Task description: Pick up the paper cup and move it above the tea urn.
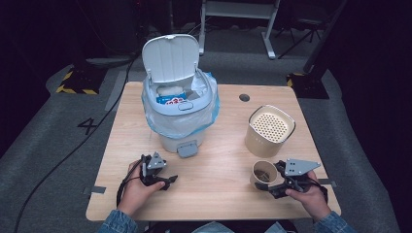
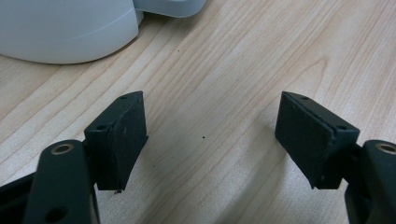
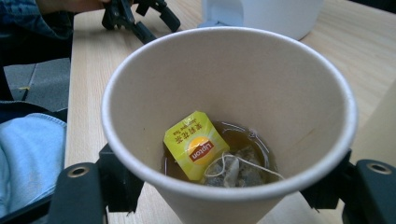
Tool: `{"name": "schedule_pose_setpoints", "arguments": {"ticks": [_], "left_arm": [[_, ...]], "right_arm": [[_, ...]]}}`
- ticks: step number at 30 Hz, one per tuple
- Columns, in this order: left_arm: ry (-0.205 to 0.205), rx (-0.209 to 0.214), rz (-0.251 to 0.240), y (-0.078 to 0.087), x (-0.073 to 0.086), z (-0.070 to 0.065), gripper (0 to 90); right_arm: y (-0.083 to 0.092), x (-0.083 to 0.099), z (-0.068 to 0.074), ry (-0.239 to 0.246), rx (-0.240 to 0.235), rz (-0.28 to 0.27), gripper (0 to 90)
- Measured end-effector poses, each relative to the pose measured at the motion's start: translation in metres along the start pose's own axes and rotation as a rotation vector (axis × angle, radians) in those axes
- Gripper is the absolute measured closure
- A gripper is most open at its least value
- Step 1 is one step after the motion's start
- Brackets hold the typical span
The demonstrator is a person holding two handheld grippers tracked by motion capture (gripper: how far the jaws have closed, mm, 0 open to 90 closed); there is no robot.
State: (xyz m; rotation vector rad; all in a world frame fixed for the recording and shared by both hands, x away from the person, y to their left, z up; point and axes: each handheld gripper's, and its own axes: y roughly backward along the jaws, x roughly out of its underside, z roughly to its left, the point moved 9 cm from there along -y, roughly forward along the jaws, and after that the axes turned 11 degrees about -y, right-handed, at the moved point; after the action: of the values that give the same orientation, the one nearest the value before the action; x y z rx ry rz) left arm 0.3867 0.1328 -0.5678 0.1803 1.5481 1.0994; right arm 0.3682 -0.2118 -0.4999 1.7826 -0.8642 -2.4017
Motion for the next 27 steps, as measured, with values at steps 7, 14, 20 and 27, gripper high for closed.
{"name": "schedule_pose_setpoints", "arguments": {"ticks": [7, 14, 20, 27], "left_arm": [[0.003, 0.002, -0.003, 0.000, 0.000, 0.000, 25.2], [-0.004, 0.004, -0.003, -0.001, -0.001, 0.003, 25.2], [-0.002, 0.003, -0.002, -0.001, -0.001, 0.004, 25.2], [-0.002, 0.003, -0.003, -0.001, -0.001, 0.004, 25.2]], "right_arm": [[0.016, -0.022, -0.008, -0.002, -0.002, 0.003, 29.5], [0.029, -0.047, -0.013, 0.013, 0.015, -0.003, 29.5], [0.038, -0.069, -0.021, 0.006, 0.056, -0.024, 29.5], [0.046, -0.095, -0.032, 0.006, 0.094, -0.033, 29.6]]}}
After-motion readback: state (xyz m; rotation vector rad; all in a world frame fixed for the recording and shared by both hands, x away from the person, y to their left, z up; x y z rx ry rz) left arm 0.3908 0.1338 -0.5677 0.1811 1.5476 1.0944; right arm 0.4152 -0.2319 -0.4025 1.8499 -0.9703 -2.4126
